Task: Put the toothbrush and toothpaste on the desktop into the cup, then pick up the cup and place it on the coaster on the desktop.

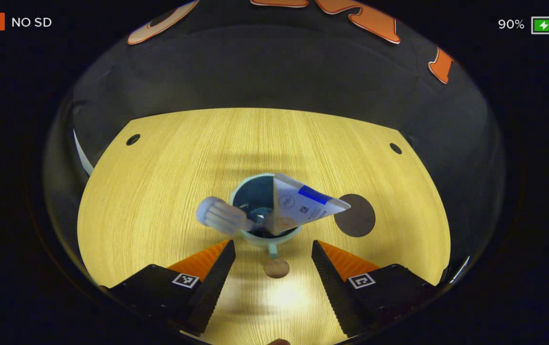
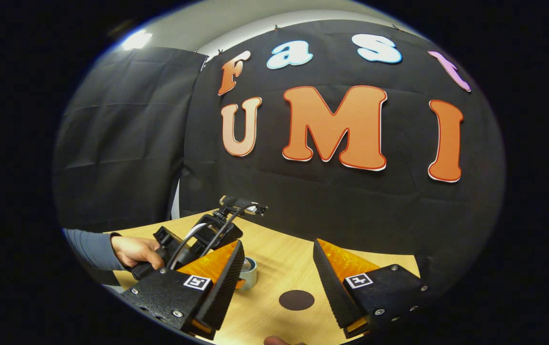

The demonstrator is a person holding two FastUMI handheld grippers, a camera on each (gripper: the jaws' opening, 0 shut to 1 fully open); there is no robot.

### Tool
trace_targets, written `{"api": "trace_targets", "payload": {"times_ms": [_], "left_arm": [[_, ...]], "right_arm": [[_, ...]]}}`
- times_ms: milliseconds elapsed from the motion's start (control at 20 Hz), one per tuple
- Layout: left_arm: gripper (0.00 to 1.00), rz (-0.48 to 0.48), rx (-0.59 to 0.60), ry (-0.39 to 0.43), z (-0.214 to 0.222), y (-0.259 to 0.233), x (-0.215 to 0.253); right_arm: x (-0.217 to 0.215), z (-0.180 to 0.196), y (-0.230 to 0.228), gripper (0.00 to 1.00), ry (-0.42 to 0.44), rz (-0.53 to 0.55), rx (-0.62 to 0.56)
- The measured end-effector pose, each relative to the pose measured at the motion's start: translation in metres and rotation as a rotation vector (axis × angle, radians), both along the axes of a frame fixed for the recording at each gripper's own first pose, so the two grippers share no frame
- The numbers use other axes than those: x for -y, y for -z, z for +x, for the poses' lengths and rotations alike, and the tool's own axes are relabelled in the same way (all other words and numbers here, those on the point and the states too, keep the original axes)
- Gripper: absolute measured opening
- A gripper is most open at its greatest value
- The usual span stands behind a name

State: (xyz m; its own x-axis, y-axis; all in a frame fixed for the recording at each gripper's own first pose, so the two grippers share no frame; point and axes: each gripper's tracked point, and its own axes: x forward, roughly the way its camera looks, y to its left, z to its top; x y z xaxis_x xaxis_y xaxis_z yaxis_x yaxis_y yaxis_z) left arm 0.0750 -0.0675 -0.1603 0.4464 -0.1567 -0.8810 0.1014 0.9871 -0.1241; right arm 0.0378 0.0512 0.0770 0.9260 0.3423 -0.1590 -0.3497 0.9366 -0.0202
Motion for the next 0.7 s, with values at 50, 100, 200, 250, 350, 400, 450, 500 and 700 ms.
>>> {"api": "trace_targets", "payload": {"times_ms": [50, 100, 200, 250, 350, 400, 450, 500, 700], "left_arm": [[0.96, 0.001, -0.022, -0.013, 0.001, -0.002, 0.000], [0.95, -0.006, -0.036, -0.021, 0.001, -0.004, -0.001], [0.87, 0.015, -0.055, -0.035, 0.002, -0.004, -0.002], [0.84, 0.034, -0.062, -0.036, 0.003, -0.006, -0.004], [0.77, 0.066, -0.070, -0.041, 0.011, -0.018, -0.010], [0.71, 0.060, -0.080, -0.047, 0.013, -0.023, -0.010], [0.61, 0.066, -0.091, -0.047, 0.016, -0.029, -0.014], [0.60, 0.069, -0.098, -0.052, 0.015, -0.029, -0.015], [0.25, 0.059, -0.102, -0.063, 0.009, -0.030, -0.016]], "right_arm": [[0.003, -0.003, -0.001, 0.87, 0.002, 0.003, 0.007], [0.005, -0.006, -0.002, 0.87, 0.000, 0.008, 0.012], [0.007, -0.012, -0.002, 0.87, -0.007, 0.016, 0.014], [0.008, -0.015, 0.000, 0.88, -0.012, 0.015, 0.014], [0.011, -0.021, 0.006, 0.88, -0.014, 0.016, 0.013], [0.012, -0.020, 0.009, 0.88, -0.012, 0.019, 0.008], [0.012, -0.019, 0.013, 0.88, -0.013, 0.023, 0.000], [0.013, -0.018, 0.015, 0.88, -0.012, 0.030, -0.008], [0.017, -0.017, 0.022, 0.88, -0.007, 0.057, -0.024]]}}
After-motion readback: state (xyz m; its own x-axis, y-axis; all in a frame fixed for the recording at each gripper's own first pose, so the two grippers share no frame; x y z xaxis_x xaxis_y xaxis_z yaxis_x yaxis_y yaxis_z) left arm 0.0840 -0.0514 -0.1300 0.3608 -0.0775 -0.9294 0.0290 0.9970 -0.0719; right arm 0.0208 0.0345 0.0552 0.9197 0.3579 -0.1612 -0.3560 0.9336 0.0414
